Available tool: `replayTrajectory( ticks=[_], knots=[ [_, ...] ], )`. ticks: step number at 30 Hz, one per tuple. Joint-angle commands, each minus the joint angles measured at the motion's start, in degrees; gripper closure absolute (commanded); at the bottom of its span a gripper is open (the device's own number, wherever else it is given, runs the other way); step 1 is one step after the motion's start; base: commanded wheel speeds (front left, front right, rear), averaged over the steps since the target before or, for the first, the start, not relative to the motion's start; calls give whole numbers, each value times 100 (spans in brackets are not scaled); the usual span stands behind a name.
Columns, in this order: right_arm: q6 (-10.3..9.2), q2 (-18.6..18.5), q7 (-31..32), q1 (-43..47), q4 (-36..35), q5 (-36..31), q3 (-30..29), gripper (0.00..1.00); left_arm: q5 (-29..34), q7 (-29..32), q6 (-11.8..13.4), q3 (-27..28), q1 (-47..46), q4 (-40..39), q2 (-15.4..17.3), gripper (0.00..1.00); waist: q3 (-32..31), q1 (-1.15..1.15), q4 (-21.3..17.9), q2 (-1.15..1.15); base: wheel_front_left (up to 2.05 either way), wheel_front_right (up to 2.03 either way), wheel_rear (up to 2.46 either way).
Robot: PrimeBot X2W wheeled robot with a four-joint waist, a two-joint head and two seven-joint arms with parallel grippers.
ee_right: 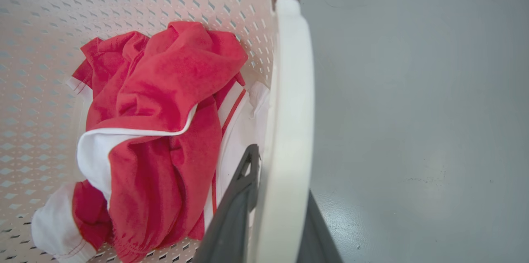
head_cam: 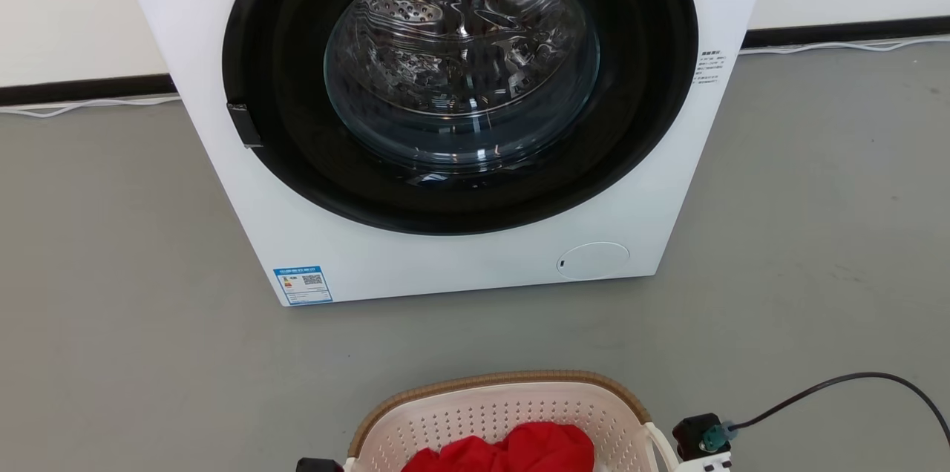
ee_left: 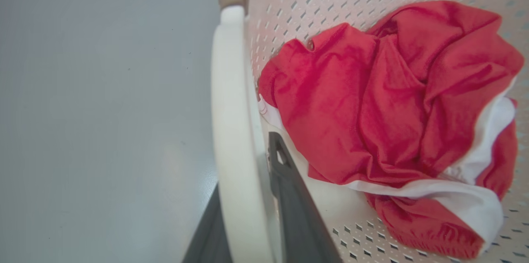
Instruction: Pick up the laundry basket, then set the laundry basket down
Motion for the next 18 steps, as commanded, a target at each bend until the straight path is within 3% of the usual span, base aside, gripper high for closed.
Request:
replayTrajectory(
  ticks=[1,18],
  knots=[
    [98,145,-103,-181,-136,23,139,100,1,-94,-67,24,-276,-100,-70,100,8,0,0,0,0,0,0],
    [98,145,-445,-590,-159,130,154,100,-59,-298,-39,-89,-914,4,-70,100,607,0,38,0,0,0,0]
  ],
)
